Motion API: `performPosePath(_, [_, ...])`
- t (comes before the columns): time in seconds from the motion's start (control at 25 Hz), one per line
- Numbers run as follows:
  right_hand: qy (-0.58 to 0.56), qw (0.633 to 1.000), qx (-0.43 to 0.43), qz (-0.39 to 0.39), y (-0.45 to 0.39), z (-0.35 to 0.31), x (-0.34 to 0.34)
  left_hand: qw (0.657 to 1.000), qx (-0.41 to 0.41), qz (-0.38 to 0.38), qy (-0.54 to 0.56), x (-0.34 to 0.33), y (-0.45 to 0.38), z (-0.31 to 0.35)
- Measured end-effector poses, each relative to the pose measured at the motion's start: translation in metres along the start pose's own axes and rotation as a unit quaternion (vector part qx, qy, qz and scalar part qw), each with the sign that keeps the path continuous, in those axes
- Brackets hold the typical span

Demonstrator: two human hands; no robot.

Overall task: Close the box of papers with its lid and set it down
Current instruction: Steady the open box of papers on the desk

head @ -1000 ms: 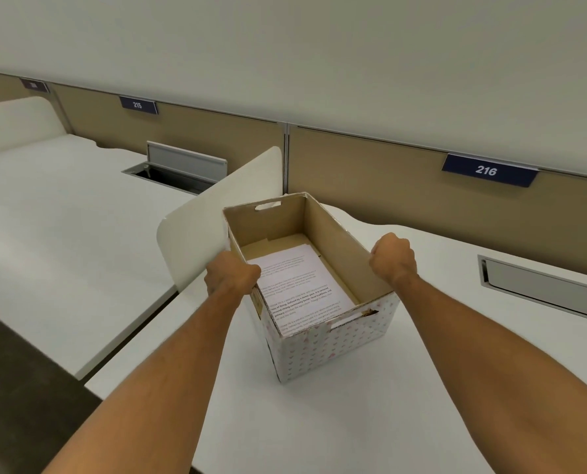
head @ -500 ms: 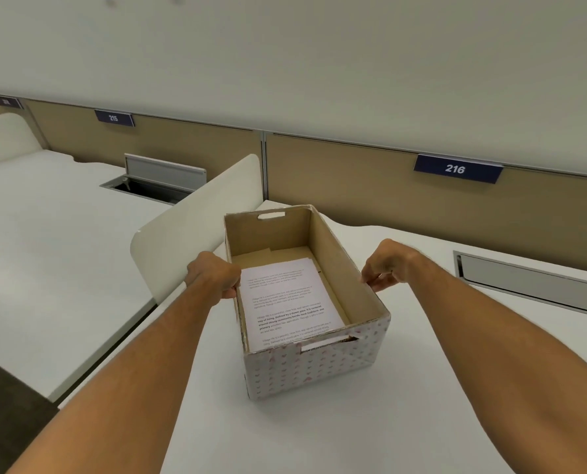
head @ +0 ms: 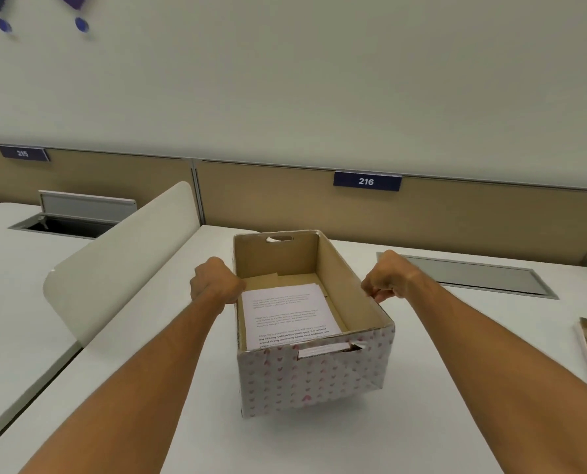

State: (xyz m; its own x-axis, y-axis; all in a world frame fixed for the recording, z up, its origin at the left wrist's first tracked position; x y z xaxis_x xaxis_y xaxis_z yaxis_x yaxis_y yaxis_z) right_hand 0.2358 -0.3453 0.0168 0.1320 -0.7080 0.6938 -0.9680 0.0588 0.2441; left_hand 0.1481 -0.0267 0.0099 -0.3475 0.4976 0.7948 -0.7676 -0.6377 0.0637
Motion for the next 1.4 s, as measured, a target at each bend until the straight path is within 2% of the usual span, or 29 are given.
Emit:
performPosePath(0.28, [-0.006,0.996,-0.045,0.079,0.037,0.078,0.069,0.994,-0.106,-0.006,-0.019,-0.053,0.038,0.064])
performPosePath(0.48, [-0.013,0.991,-0.066,0.114,0.056,0.113,0.088,0.99,-0.14,-0.022,-0.021,-0.079,0.057,0.086])
performPosePath(0.6, [-0.018,0.99,-0.072,0.121,0.06,0.125,0.09,0.99,-0.131,-0.048,-0.02,-0.089,0.062,0.086])
performPosePath(0.8, [-0.04,0.99,-0.102,0.094,0.064,0.136,0.081,0.992,-0.058,-0.108,0.007,-0.099,0.064,0.068])
performPosePath(1.0, [-0.067,0.988,-0.123,0.059,0.064,0.148,0.067,0.993,-0.034,-0.114,0.006,-0.106,0.059,0.055])
performPosePath(1.24, [-0.106,0.986,-0.128,0.017,0.066,0.157,0.065,0.993,-0.071,-0.083,-0.042,-0.107,0.061,0.061])
performPosePath(1.4, [-0.094,0.991,-0.097,0.021,0.067,0.174,0.07,0.976,-0.184,-0.03,-0.115,-0.107,0.092,0.096])
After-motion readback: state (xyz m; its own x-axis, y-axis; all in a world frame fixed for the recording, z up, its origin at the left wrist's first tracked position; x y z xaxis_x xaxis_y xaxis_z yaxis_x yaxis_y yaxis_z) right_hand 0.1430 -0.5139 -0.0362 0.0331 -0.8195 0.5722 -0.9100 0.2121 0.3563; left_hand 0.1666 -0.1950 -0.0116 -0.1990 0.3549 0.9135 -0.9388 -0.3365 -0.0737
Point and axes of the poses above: each hand's wrist, its own y-axis away from the middle knuckle, its own x-axis out of the back of the hand, z = x × y, the point moved 6 cm from there along -y, towards the middle knuckle, and after that the axes turned 4 degrees about -y, right-handed, at the moved point
